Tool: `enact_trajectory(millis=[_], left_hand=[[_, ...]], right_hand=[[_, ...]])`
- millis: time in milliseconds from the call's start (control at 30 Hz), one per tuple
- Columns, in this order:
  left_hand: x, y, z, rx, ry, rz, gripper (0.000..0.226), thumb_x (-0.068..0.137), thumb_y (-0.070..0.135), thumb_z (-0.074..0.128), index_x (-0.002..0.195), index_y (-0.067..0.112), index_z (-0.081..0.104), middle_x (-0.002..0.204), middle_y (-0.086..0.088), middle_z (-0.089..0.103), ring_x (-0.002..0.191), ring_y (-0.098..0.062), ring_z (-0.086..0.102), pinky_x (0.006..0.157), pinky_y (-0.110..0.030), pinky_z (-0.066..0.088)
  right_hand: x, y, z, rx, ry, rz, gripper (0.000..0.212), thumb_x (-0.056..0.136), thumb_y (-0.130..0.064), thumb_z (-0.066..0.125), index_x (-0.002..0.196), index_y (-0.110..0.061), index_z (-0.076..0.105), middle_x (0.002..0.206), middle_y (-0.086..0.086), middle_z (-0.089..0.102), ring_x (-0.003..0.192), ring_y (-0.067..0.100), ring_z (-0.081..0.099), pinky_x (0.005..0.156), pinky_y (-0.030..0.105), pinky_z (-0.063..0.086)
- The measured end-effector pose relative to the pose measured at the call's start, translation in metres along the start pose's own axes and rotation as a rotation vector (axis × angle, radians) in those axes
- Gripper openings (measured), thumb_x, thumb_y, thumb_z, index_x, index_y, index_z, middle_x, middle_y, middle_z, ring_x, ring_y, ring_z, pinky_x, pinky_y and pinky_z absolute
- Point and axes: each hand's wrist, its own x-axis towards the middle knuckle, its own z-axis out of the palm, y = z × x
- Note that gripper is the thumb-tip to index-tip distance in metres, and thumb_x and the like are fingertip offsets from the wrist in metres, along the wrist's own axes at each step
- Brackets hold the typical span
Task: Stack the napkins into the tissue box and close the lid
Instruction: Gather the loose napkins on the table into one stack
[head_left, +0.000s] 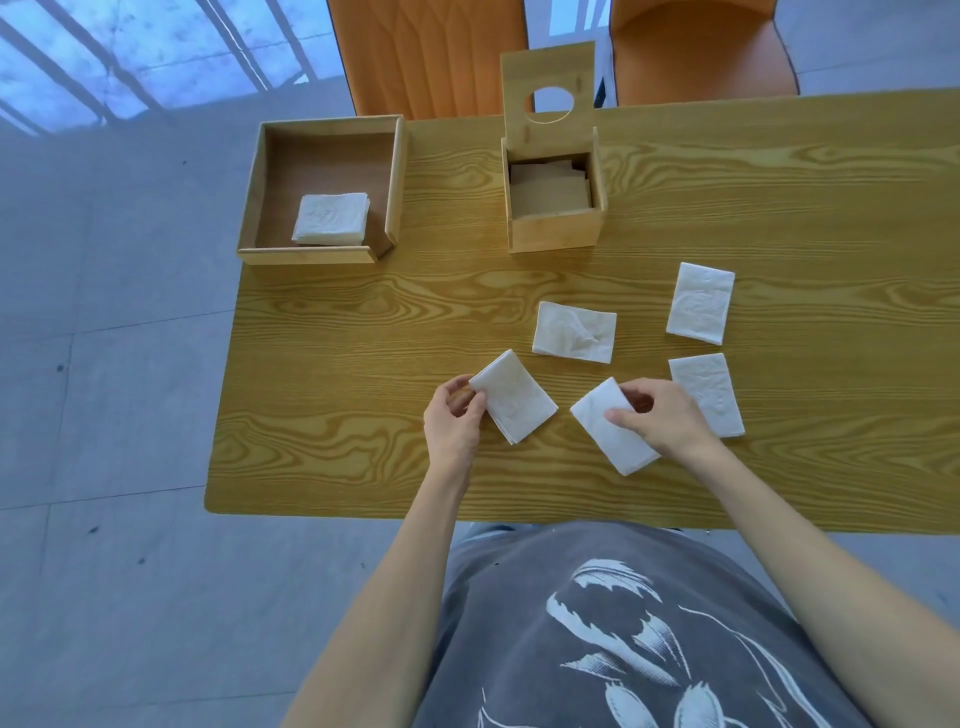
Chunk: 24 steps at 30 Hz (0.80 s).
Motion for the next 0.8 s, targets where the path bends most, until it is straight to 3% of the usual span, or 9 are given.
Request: enact_trajectory(millis=[100, 167, 333, 433, 533, 700, 800], left_hand=[[0.003, -0.004, -0.002, -0.052, -0.008, -0.028, 0.019, 0.092, 0.007, 0.065, 0.108, 0.018, 0.065, 0.114, -0.011, 0.073, 0.110, -0.024, 0.069, 0.097, -0.036, 0.055], [0.006, -0.005, -0.002, -0.077, -0.013, -0.058, 0.019, 0.093, 0.006, 0.063, 0.109, 0.017, 0.065, 0.114, -0.012, 0.072, 0.108, -0.025, 0.069, 0.098, -0.043, 0.055], [0.008, -0.004, 0.000, -0.135, -0.036, -0.100, 0.027, 0.098, 0.005, 0.057, 0.124, 0.005, 0.060, 0.112, -0.014, 0.072, 0.093, -0.021, 0.070, 0.086, -0.039, 0.058], [0.008, -0.003, 0.001, -0.143, -0.043, -0.101, 0.026, 0.098, 0.005, 0.056, 0.124, 0.005, 0.060, 0.109, -0.013, 0.071, 0.089, -0.018, 0.069, 0.077, -0.031, 0.059], [0.008, 0.000, 0.001, -0.152, -0.057, -0.113, 0.022, 0.099, 0.006, 0.056, 0.120, 0.009, 0.059, 0.099, -0.006, 0.072, 0.083, -0.014, 0.069, 0.074, -0.027, 0.060], [0.007, 0.002, 0.000, -0.154, -0.072, -0.134, 0.020, 0.100, 0.005, 0.054, 0.119, 0.009, 0.060, 0.095, -0.005, 0.073, 0.084, -0.015, 0.070, 0.076, -0.027, 0.060], [0.008, 0.001, 0.000, -0.149, -0.070, -0.143, 0.024, 0.100, 0.006, 0.053, 0.122, 0.003, 0.062, 0.106, -0.014, 0.073, 0.096, -0.022, 0.070, 0.086, -0.035, 0.059]], right_hand=[[0.001, 0.000, -0.003, 0.139, -0.004, 0.010, 0.028, 0.086, -0.023, 0.074, 0.112, -0.013, 0.070, 0.103, 0.003, 0.070, 0.097, 0.020, 0.065, 0.079, 0.030, 0.050], [0.002, -0.006, -0.003, 0.293, -0.013, 0.006, 0.024, 0.089, -0.018, 0.071, 0.111, -0.009, 0.069, 0.103, 0.007, 0.071, 0.095, 0.020, 0.066, 0.076, 0.029, 0.053], [0.012, -0.032, 0.012, 0.422, -0.076, -0.048, 0.013, 0.094, -0.013, 0.065, 0.107, -0.016, 0.067, 0.106, 0.009, 0.072, 0.097, 0.021, 0.069, 0.082, 0.032, 0.056], [0.020, -0.046, 0.029, 0.402, -0.140, -0.081, 0.015, 0.095, -0.012, 0.062, 0.109, -0.014, 0.067, 0.107, 0.008, 0.072, 0.096, 0.018, 0.068, 0.082, 0.028, 0.055], [0.029, -0.055, 0.045, 0.343, -0.174, -0.093, 0.017, 0.096, -0.013, 0.061, 0.111, -0.010, 0.067, 0.109, 0.008, 0.071, 0.101, 0.020, 0.066, 0.088, 0.032, 0.053], [0.041, -0.060, 0.064, 0.279, -0.181, -0.084, 0.014, 0.094, -0.015, 0.063, 0.107, -0.015, 0.067, 0.108, 0.006, 0.072, 0.106, 0.023, 0.067, 0.094, 0.037, 0.053], [0.044, -0.063, 0.071, 0.264, -0.190, -0.086, 0.014, 0.093, -0.018, 0.065, 0.106, -0.016, 0.068, 0.105, 0.005, 0.073, 0.103, 0.020, 0.068, 0.086, 0.030, 0.053]])
